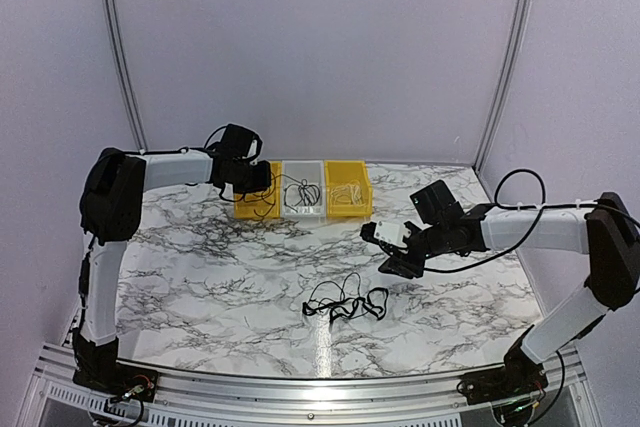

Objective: Untangle the cables

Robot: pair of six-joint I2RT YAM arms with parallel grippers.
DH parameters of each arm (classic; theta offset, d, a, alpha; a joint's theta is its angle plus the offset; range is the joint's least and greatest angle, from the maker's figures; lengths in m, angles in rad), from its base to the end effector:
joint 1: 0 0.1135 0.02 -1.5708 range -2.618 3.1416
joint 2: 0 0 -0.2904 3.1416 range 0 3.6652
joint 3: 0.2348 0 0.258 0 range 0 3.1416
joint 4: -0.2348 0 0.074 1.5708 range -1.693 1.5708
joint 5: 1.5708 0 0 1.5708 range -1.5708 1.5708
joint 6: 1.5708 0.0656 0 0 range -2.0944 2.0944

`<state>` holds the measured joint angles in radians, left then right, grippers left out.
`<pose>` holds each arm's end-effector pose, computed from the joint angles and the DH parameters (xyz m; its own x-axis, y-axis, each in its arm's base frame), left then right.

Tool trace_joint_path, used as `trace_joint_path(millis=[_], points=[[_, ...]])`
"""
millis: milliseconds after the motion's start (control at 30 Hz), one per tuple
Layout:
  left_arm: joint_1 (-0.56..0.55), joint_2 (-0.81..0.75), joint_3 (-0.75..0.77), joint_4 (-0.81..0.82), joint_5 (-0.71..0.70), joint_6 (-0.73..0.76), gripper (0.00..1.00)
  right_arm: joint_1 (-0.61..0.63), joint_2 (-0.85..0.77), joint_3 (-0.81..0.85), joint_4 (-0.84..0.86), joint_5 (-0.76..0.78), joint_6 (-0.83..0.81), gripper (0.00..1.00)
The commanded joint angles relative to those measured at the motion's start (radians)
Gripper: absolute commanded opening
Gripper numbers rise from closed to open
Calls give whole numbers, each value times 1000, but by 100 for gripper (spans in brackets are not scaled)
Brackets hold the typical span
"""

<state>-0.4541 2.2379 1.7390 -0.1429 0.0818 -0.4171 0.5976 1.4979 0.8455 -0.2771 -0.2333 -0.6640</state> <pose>0.5012 -0.2506 0.1909 -0.6928 -0.1111 -0.7125 0.2356 0.8990 -0.3692 0.2536 0.1910 0.1881 -0.1139 -0.8028 -0.5853 -0.9294 0.2943 -0.2228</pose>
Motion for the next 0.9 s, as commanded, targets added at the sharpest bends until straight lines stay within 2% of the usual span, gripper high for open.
trace_joint_path(millis=[0, 267, 533, 700, 867], points=[[-1, 6, 33, -7, 22, 11, 0, -7, -16, -8, 2, 16, -6, 52], [-69, -48, 19, 36, 24, 13, 0, -6, -7, -9, 3, 22, -12, 52], [-114, 28, 107, 35, 35, -38, 0, -7, -14, -10, -1, 24, -14, 52], [-146, 33, 124, 39, -68, -53, 0, -5, -20, -13, -1, 26, -12, 52], [-157, 79, 188, 41, -42, -73, 0, -5, -17, -13, -1, 26, -16, 52]])
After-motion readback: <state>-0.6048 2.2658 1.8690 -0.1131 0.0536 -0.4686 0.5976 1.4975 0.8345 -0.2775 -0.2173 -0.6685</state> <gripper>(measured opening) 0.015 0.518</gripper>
